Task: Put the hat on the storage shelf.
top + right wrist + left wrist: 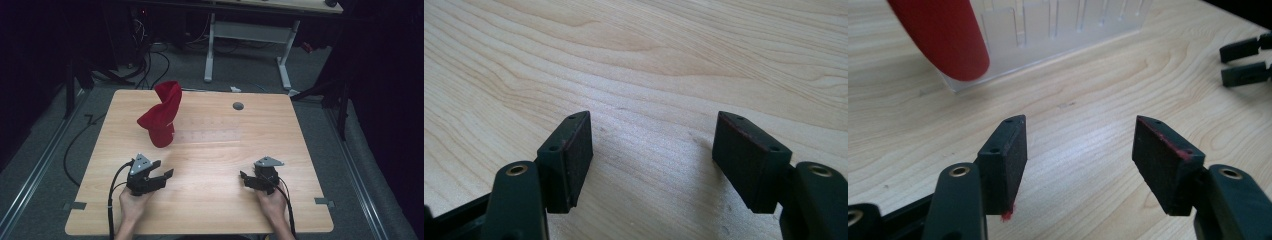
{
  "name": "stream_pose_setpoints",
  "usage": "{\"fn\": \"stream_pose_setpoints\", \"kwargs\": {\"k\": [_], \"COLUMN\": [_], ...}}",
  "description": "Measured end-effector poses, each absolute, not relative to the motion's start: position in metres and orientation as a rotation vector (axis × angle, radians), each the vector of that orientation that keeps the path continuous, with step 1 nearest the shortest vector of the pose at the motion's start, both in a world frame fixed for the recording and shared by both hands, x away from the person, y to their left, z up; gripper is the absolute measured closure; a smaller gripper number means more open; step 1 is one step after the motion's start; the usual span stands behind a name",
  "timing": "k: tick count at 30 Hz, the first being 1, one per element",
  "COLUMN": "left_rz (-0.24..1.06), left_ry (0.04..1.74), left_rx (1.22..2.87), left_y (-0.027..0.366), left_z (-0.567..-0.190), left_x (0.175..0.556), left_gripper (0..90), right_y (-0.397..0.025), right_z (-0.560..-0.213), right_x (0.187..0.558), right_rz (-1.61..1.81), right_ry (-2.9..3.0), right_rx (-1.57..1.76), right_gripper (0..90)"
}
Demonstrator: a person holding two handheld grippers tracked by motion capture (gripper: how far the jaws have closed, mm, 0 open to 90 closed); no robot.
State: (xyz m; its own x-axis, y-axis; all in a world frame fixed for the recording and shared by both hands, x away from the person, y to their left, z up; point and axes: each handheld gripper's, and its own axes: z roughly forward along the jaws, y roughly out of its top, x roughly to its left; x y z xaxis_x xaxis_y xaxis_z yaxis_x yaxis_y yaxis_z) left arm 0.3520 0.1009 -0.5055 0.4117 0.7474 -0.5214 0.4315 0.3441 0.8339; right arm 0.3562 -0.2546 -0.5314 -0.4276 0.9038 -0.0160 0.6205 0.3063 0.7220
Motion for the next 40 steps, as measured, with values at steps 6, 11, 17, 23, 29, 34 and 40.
{"fn": "stream_pose_setpoints", "kwargs": {"k": [6, 11, 17, 23, 29, 34, 40], "left_rz": [0.283, 0.279, 0.284, 0.304, 0.328, 0.364, 0.375], "left_ry": [1.219, 1.233, 1.249, 1.261, 1.289, 1.279, 1.270], "left_rx": [1.311, 1.326, 1.347, 1.379, 1.406, 1.431, 1.455], "left_y": [0.093, 0.087, 0.082, 0.078, 0.075, 0.071, 0.069], "left_z": [-0.512, -0.518, -0.525, -0.533, -0.541, -0.545, -0.546], "left_x": [0.353, 0.355, 0.358, 0.360, 0.365, 0.364, 0.364], "left_gripper": [38.9, 38.8, 38.7, 38.5, 37.0, 35.9, 30.3], "right_y": [-0.255, -0.255, -0.255, -0.255, -0.255, -0.255, -0.255], "right_z": [-0.531, -0.531, -0.531, -0.531, -0.531, -0.531, -0.531], "right_x": [0.356, 0.356, 0.356, 0.356, 0.356, 0.356, 0.356], "right_rz": [0.908, 0.908, 0.908, 0.908, 0.908, 0.908, 0.909], "right_ry": [2.159, 2.159, 2.159, 2.159, 2.160, 2.160, 2.160], "right_rx": [1.355, 1.356, 1.355, 1.355, 1.355, 1.354, 1.355], "right_gripper": [32.5, 32.5, 32.5, 32.5, 32.4, 32.4, 32.4]}}
